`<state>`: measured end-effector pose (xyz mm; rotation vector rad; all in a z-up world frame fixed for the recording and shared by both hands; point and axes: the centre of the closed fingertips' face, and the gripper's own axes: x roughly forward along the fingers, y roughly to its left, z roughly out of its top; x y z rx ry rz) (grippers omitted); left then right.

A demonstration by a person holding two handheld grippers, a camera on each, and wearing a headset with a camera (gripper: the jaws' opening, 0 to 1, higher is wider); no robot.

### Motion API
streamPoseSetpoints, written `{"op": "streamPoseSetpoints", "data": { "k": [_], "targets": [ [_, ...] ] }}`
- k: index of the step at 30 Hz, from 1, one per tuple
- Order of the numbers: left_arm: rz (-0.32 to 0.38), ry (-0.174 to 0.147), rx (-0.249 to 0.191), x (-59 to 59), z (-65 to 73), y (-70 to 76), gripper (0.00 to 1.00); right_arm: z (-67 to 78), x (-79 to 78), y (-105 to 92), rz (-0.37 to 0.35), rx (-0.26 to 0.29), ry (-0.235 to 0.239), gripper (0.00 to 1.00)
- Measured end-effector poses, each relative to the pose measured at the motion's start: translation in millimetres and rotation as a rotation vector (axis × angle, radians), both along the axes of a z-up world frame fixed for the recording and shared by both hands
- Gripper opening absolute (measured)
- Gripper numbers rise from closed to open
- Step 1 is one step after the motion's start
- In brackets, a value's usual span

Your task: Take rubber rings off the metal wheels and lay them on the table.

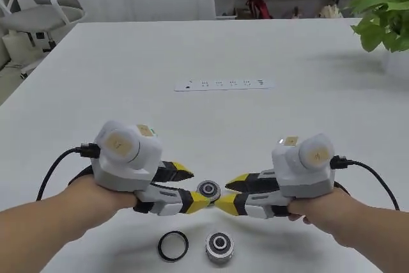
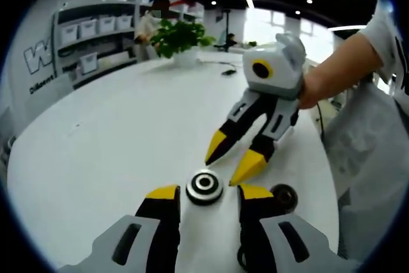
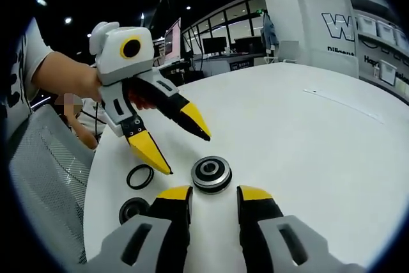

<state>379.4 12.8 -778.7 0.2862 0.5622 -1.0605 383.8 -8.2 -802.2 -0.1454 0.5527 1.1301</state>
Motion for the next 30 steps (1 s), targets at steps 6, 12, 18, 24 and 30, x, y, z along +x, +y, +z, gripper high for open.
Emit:
{"op": "streamPoseSetpoints", "data": {
  "k": [6, 12, 18, 24, 30],
  "targets": [
    [-0.003, -0.001, 0.007, 3.8, -2.6, -4.2, 0.31, -0.8, -0.3, 0.3, 0.004, 0.000, 0.003, 0.25],
    [-0.008, 0.001, 0.017, 5.6, -7.1, -7.1, 0.26, -2.0, -0.8, 0.7, 0.005, 0.000, 0.006, 0.25],
    [-0.004, 0.006, 0.019, 6.3, -9.9, -10.3, 0.21, -2.8, -0.5, 1.9, 0.004, 0.002, 0.008, 0.25],
    [0.002, -0.008, 0.033, 9.6, -14.1, -10.5, 0.20, -2.8, -0.6, 2.1, 0.004, 0.004, 0.005, 0.25],
    [0.002, -0.027, 0.053, 10.2, -15.9, -11.7, 0.17, -1.6, -0.6, 3.0, 0.005, 0.007, 0.003, 0.25]
  ]
}}
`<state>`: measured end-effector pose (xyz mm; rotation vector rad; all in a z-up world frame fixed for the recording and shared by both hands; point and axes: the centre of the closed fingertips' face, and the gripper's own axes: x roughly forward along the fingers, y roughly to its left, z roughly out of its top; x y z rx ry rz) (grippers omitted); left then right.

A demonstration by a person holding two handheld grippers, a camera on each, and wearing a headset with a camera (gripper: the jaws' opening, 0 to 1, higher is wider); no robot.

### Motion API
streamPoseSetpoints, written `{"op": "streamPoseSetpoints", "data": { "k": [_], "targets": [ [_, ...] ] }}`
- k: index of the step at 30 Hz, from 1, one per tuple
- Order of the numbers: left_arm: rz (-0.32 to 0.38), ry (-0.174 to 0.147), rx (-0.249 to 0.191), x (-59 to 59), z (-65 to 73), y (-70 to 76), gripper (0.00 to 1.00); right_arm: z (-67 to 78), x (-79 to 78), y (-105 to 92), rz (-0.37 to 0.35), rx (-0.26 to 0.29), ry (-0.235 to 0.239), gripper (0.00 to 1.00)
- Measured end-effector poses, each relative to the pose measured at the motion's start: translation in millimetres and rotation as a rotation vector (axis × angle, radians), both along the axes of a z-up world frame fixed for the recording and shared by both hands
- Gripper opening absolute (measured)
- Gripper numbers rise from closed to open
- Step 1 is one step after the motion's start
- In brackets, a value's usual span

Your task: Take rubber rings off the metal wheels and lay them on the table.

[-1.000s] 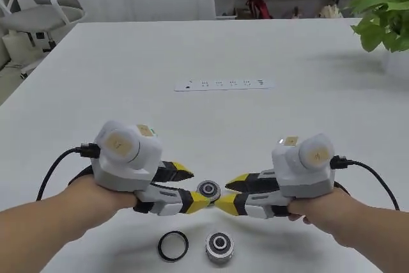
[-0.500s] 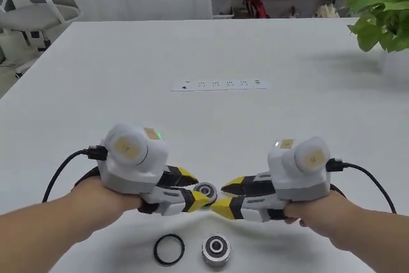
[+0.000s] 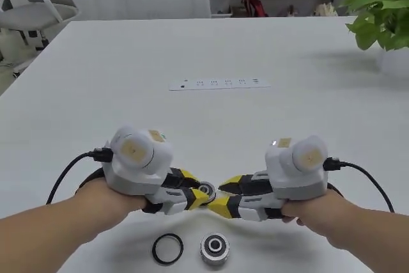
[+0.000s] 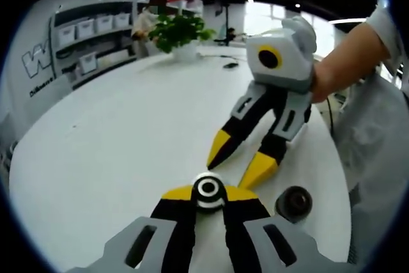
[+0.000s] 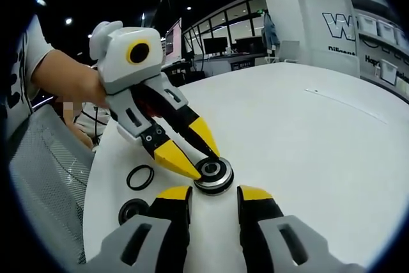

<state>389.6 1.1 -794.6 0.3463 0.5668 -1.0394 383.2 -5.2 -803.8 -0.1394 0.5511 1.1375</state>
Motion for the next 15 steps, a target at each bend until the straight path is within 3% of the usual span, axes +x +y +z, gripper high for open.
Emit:
{"op": "streamPoseSetpoints", "data": {
  "k": [15],
  "targets": [
    [0.018, -0.008, 0.012, -0.7, 1.1, 0.3, 0.13, 0.6, 2.1, 12.9, -0.006, 0.011, -0.015, 0.27]
  ]
}}
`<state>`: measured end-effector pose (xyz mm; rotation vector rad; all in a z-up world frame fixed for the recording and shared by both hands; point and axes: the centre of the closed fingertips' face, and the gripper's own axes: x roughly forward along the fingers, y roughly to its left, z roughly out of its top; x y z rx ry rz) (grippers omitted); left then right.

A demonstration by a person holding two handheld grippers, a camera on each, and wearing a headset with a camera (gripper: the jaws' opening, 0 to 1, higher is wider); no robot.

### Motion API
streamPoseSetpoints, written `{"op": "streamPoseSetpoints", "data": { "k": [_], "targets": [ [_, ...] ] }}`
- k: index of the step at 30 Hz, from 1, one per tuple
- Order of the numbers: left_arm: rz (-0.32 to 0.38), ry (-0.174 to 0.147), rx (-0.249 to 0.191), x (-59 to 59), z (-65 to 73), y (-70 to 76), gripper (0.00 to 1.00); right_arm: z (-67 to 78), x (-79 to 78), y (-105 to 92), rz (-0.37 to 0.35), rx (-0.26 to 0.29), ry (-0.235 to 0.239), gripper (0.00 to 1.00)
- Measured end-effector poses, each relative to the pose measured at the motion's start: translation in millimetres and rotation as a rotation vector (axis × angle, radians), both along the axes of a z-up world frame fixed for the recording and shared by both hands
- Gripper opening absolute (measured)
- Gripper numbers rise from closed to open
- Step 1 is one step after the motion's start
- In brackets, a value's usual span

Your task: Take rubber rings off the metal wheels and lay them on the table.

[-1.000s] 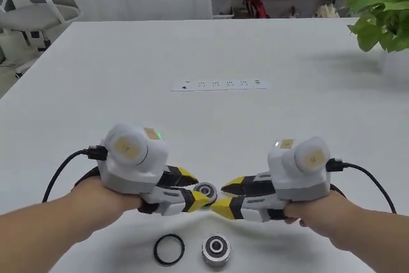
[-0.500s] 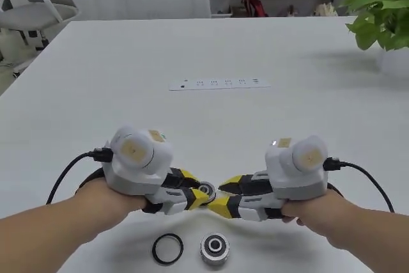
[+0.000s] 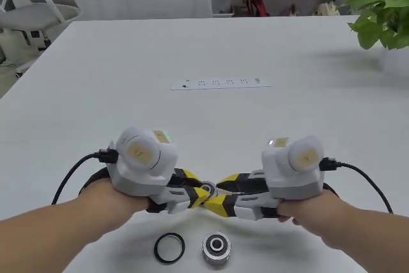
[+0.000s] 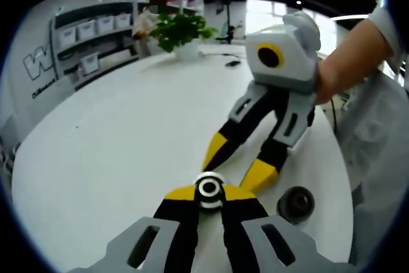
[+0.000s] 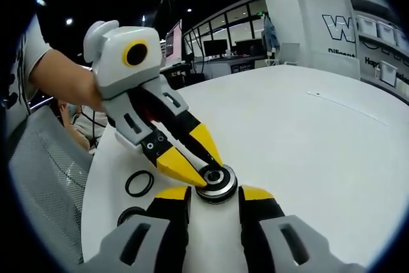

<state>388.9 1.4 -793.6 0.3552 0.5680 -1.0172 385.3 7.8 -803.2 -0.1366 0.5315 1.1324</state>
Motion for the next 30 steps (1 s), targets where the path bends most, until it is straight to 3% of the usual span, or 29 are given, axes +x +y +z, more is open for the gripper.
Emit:
{"op": "streamPoseSetpoints", "data": {
  "k": [9, 23, 30],
  "targets": [
    [0.011, -0.001, -0.002, -0.8, -0.3, 0.4, 0.13, -2.2, 1.4, 1.2, -0.008, -0.023, -0.035, 0.25],
    [0.019, -0.001, -0.006, -1.2, -0.6, 0.8, 0.13, -1.9, -1.3, -6.5, -0.006, -0.029, -0.018, 0.20],
    [0.022, 0.000, -0.008, -0.7, -0.3, 0.6, 0.13, -4.9, -3.0, -13.0, -0.003, -0.040, 0.001, 0.11]
  ]
}}
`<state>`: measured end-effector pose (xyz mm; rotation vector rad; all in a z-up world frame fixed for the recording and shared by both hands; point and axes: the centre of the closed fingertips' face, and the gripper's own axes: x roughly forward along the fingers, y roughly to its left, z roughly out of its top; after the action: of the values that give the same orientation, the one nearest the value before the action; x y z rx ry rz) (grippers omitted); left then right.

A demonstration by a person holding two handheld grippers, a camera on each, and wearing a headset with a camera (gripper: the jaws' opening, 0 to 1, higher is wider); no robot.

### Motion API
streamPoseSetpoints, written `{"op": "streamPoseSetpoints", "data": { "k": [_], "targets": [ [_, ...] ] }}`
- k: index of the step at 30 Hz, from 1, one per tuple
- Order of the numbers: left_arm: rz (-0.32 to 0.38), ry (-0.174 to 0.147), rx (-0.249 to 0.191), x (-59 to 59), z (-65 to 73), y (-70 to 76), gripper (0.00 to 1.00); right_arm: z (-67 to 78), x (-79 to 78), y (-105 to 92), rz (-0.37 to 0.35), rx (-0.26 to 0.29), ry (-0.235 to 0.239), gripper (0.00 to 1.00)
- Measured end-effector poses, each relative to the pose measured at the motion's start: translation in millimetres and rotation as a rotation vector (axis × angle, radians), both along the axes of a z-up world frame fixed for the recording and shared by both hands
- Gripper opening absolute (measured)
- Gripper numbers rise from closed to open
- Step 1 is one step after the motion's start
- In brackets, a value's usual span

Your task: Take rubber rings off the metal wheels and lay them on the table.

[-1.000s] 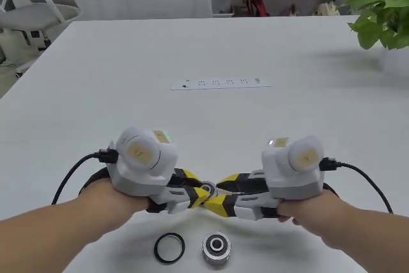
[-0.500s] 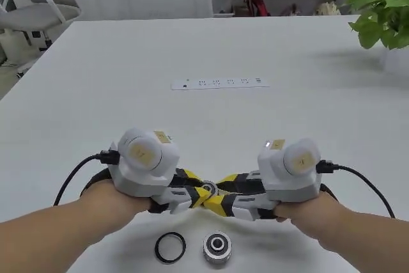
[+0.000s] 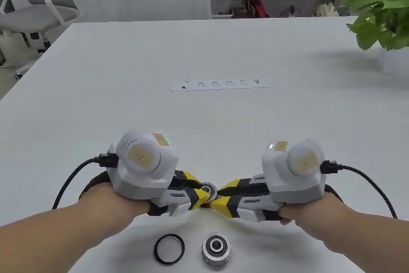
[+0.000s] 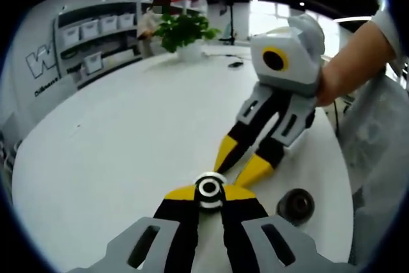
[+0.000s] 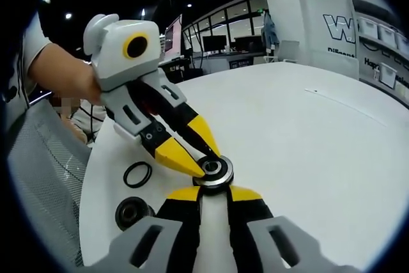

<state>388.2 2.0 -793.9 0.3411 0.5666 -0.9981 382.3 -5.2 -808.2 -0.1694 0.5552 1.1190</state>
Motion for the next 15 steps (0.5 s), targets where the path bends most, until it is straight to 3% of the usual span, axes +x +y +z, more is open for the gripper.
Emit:
{"op": "streamPoseSetpoints", "data": {
  "k": [9, 15],
  "targets": [
    [0.001, -0.003, 0.001, 1.1, 0.0, 0.4, 0.13, -0.6, -0.3, -0.7, -0.006, -0.003, 0.010, 0.04],
    [-0.001, -0.011, 0.010, 1.7, -0.4, 0.8, 0.13, 0.2, 2.9, -5.6, -0.041, 0.019, 0.044, 0.00]
  ]
}}
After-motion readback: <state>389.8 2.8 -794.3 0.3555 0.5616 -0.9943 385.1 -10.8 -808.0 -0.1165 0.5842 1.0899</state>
